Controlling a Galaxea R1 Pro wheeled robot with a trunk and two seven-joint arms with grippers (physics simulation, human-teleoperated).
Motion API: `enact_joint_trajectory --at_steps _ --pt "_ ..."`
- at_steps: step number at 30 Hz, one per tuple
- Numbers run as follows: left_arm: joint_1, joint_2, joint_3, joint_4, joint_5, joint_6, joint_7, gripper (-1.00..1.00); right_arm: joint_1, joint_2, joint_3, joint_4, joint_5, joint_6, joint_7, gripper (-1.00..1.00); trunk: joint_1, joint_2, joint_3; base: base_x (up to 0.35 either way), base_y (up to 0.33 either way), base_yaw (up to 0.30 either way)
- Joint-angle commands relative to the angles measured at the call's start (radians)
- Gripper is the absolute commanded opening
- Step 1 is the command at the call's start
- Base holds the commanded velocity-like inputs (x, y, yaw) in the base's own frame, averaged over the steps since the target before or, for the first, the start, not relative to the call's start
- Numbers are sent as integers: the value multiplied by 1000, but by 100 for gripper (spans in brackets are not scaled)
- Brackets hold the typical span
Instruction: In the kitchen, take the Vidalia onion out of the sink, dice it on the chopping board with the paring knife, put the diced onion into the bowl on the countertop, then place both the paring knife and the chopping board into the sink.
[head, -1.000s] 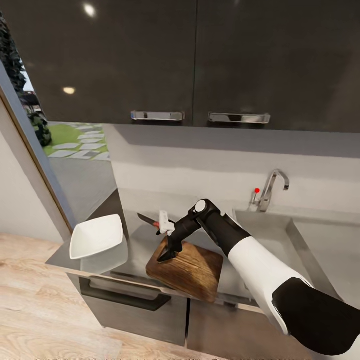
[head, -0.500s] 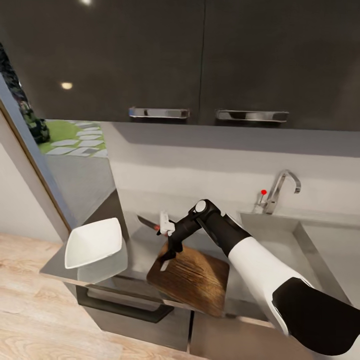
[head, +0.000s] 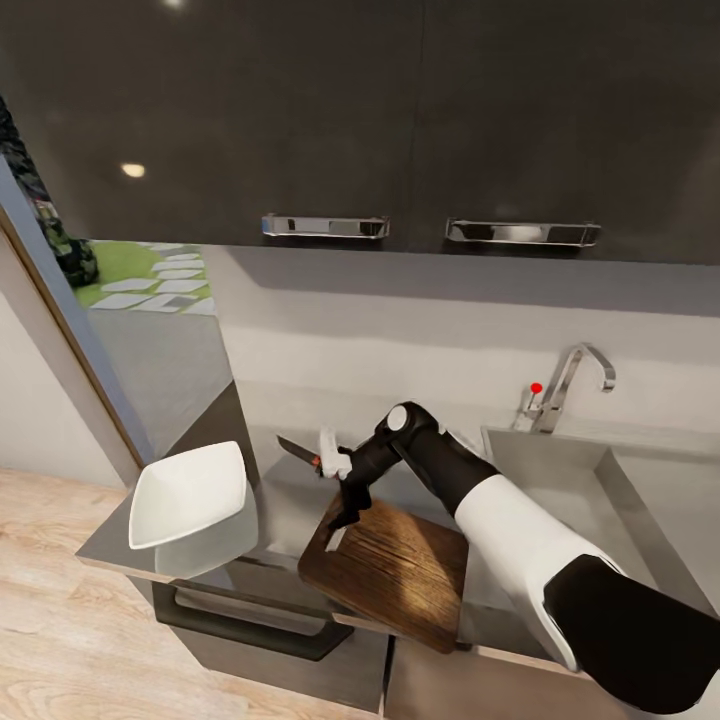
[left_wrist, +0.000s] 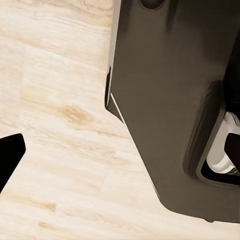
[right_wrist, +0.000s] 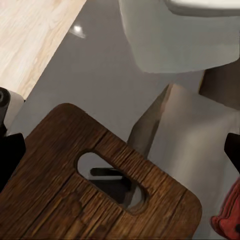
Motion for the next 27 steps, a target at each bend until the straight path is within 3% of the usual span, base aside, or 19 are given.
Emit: enact_joint_trajectory --at_steps 1,10,27 --pt "-1 0 0 2 6 -5 0 100 -1 1 14 -1 18 4 5 100 1 -2 -2 0 0 0" --pt "-1 -1 -1 2 6 -6 0 100 -1 2 113 -2 50 -18 48 100 1 -2 -2 0 0 0" --pt "-1 -1 -1 2 6 -6 0 100 -1 1 127 -1 51 -26 51 100 1 -2 -2 33 -23 0"
